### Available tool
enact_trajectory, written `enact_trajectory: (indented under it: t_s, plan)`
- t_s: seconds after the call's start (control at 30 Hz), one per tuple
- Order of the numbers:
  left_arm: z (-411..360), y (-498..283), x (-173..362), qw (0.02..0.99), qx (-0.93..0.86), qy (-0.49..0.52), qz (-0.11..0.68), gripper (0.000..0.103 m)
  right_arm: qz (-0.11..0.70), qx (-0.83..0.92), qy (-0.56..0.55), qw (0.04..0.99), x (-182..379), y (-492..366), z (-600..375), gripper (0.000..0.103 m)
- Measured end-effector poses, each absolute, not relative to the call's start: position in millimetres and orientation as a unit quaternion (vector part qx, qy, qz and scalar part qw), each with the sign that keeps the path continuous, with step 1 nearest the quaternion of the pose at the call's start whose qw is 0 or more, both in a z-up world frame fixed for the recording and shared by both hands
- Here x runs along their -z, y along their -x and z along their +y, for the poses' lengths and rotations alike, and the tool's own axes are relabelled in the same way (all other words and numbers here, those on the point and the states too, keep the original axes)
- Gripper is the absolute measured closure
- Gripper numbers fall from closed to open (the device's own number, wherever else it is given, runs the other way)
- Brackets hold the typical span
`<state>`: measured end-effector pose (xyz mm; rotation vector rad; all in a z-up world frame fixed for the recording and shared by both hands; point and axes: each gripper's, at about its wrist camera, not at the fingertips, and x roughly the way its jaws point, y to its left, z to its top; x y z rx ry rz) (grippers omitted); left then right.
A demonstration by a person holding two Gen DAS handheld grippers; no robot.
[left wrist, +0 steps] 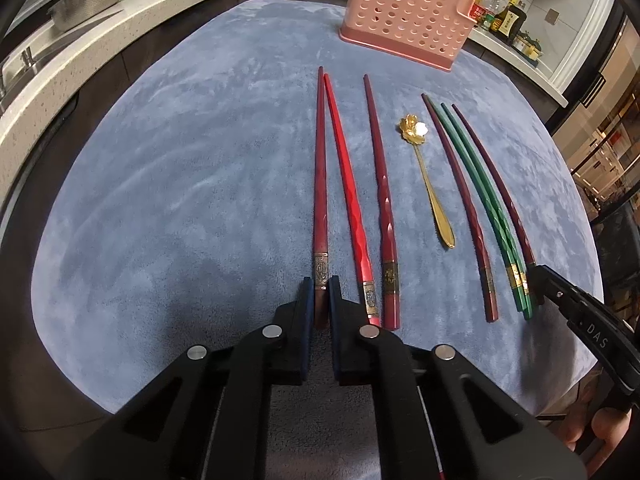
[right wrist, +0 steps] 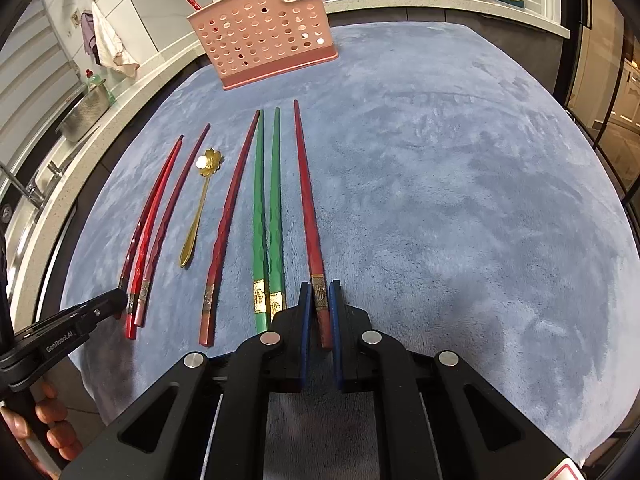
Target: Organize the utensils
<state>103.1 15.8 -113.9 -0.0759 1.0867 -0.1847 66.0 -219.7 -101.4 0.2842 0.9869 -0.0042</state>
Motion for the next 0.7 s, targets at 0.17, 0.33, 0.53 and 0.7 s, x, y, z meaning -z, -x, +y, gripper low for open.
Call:
enact_trajectory:
  t_s: [0.17,0.33,0.53,0.7]
  plan:
    - [16,-105,103,0.859,0.083,0.030,0.504,0.096,0.462,0.000,-0.139,0.876,93,-65,-221,0.095]
    - [15,-109,85,0.869,0.081,0.028,0.487,0.096,0.444,-0.004,-0.141,0.885,75,-66,-222,0.095]
    - [11,-115,57,0.883,0.084,0.024,0.461,0.096,0.415,-0.006,-0.143,0.898,46,-72,-224,0.096]
    - [10,-128,23,0.897,0.087,0.025,0.432,0.096,0.389,-0.004,-0.140,0.910,17,-81,-229,0.096]
